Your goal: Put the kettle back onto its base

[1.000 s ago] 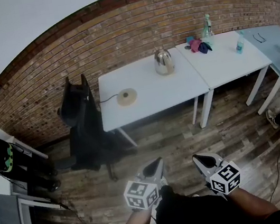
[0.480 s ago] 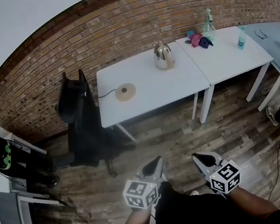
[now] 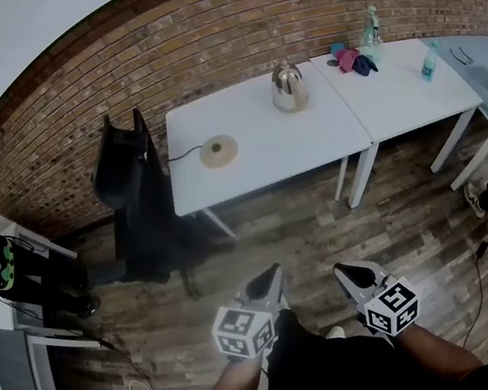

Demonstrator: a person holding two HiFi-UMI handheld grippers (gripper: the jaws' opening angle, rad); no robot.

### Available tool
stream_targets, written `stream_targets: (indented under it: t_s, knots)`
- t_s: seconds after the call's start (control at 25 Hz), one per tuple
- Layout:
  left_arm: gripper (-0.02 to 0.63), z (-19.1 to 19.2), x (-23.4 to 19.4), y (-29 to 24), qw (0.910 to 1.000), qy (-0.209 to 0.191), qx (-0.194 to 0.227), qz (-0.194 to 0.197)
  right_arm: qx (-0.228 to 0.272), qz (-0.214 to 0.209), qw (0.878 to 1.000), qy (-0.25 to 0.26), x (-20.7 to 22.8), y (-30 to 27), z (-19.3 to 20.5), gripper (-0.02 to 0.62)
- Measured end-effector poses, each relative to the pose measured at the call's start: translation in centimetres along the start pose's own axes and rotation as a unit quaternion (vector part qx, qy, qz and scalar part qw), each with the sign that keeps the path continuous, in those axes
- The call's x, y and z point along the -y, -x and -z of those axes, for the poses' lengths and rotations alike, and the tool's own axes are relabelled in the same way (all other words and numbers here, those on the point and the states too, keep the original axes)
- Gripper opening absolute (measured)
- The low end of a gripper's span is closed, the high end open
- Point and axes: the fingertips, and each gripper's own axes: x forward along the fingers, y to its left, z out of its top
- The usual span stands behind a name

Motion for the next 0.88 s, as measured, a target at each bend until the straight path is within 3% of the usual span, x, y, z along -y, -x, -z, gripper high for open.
stream_targets:
  t_s: [0.88]
  knots:
    - [0.000,-0.7,-7.9,-2.8,0.9993,0.019,-0.029,-0.011,-0.026,-0.005,0.999,-0.029,2.2,-8.0,-1.4,0.026]
